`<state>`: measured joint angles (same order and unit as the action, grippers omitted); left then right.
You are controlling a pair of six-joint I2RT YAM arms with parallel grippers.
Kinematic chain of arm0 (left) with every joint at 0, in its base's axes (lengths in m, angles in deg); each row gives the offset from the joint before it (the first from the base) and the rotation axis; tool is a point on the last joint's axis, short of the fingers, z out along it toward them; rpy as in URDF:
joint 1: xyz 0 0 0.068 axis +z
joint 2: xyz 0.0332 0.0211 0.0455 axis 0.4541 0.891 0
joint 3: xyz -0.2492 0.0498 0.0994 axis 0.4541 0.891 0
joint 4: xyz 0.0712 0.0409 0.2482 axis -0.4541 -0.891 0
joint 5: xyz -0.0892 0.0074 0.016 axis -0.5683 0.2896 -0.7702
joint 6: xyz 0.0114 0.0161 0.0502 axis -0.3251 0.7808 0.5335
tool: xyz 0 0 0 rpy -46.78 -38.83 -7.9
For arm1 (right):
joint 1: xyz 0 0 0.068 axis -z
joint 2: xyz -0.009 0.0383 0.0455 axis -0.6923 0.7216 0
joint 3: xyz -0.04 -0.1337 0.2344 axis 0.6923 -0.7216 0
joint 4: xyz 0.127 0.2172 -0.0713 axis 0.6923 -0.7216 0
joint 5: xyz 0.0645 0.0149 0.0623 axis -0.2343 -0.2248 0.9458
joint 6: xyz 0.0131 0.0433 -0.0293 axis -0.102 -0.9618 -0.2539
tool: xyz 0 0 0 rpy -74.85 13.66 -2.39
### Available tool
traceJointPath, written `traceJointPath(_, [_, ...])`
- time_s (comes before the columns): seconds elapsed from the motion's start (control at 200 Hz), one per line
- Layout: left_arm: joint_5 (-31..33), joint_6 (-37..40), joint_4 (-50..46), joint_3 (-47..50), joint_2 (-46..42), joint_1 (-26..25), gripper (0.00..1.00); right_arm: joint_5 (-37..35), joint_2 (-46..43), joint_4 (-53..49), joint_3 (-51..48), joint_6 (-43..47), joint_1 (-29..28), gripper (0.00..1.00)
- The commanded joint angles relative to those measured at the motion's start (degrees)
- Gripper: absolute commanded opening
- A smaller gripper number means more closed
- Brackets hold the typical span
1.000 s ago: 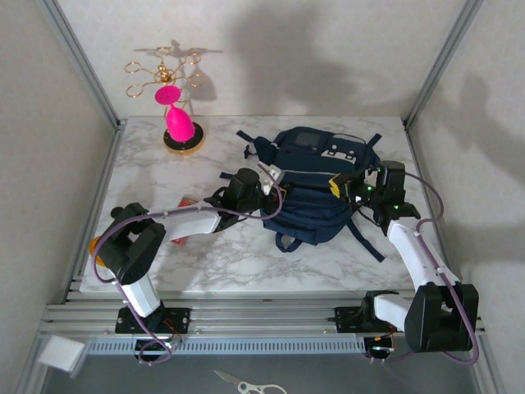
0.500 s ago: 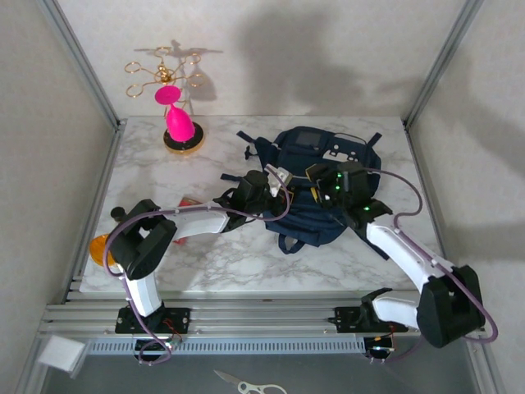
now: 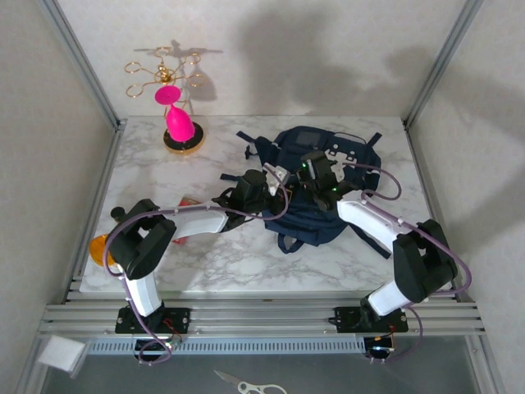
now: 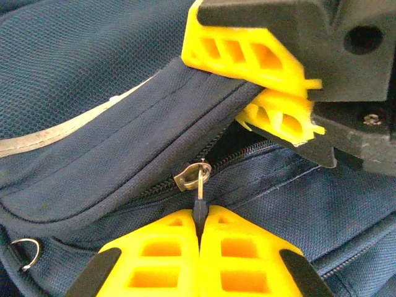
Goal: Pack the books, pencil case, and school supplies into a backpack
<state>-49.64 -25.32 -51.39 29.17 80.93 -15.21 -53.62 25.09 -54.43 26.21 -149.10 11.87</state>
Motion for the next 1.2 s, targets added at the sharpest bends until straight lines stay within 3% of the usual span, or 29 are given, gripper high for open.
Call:
traceJointPath(0.0, [1.1,-1.3,3.1,2.7,-4.4,1.6,0.0,4.2,2.3,4.3,3.2,4.8,-1.2,0.0])
traceJointPath(0.25, [4.8,-4.2,-0.3,11.6,-13.5,4.8,0.0,21.4,4.6,6.0,8.4,16.1,-2.7,0.0])
traceJointPath(0.35, [7.0,-5.3,-3.8,14.8,-17.3,4.9,0.0,24.7,1.4,2.6,8.4,21.1,-2.6,0.0])
traceJointPath(0.491, [8.0,-7.4,-4.0,18.0,-19.3,5.6,0.0,32.4,-3.8,-0.2,5.9,26.2,1.5,0.0])
traceJointPath(0.621, [9.0,-8.4,-5.5,17.0,-17.4,6.5,0.0,36.4,-8.4,1.1,-0.1,25.9,8.9,0.0])
traceJointPath(0.856, [10.0,-8.8,-8.7,10.9,-13.6,11.1,0.0,37.4,-10.9,4.2,-4.5,25.7,15.4,0.0])
traceJointPath(1.056, [6.9,-7.8,-9.8,4.1,-6.4,13.6,0.0,38.8,-9.0,2.9,-2.7,28.3,16.1,0.0])
traceJointPath(1.192, [3.4,-8.9,-7.5,5.6,-8.3,13.6,0.0,39.8,-8.1,3.7,-1.4,29.3,15.3,0.01])
